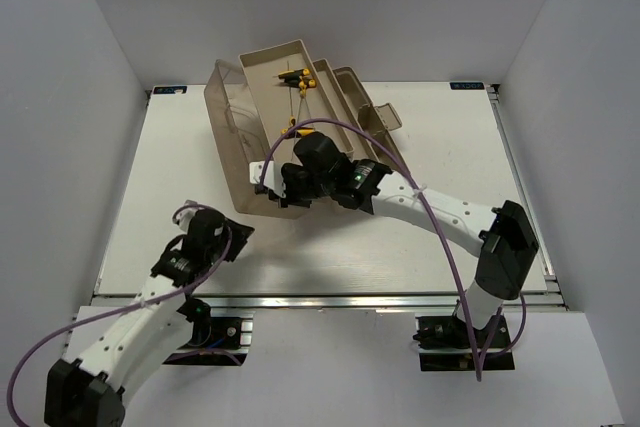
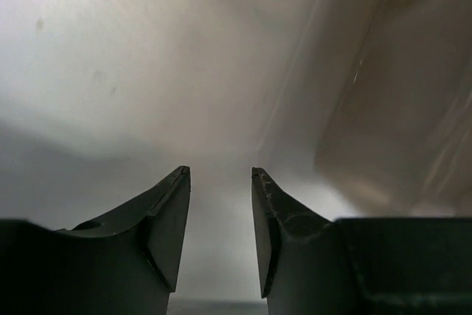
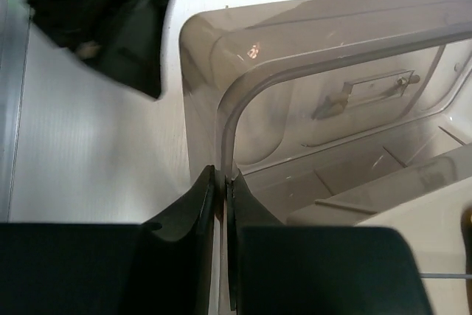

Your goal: Sort the tools into containers

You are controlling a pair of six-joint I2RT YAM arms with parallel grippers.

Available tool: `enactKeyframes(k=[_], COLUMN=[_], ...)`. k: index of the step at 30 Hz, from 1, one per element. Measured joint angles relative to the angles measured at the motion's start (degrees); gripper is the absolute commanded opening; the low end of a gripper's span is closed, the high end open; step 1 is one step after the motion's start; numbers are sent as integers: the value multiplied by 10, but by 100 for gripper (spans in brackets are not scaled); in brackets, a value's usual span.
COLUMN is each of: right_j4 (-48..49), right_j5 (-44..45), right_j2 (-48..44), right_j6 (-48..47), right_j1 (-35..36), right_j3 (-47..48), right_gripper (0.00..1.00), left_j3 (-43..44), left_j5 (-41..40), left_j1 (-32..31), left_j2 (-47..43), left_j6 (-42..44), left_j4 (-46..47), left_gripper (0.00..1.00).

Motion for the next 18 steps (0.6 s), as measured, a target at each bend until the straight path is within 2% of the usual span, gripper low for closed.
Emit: enactKeyframes(k=[3,9,13,16,17,18], right_j4=[1,-1,-4,-6,-5,-5], right_j5=[0,-10,-22,-30,-32,-32], right_j2=[-15,-48,-54,-55,-57,-60], right_j6=[0,3,12,14,14,14], right_j1=[-1,-6,-8,-8,-9,-10], right_j3=[-13,-36,-36,-37,-38,-39], right_gripper=[0,0,0,0,3,19], left_j3=[5,31,62,141,169,194], left_j5=[33,124,215,288,306,328], left_j1=[62,185,229,241,242,245], left_j2=[78,254,353,449,476,501], left_j6=[4,30,50,72,80,87], left_j4=[81,220,325,380,388,399], left_gripper=[45,44,44,42,42,42])
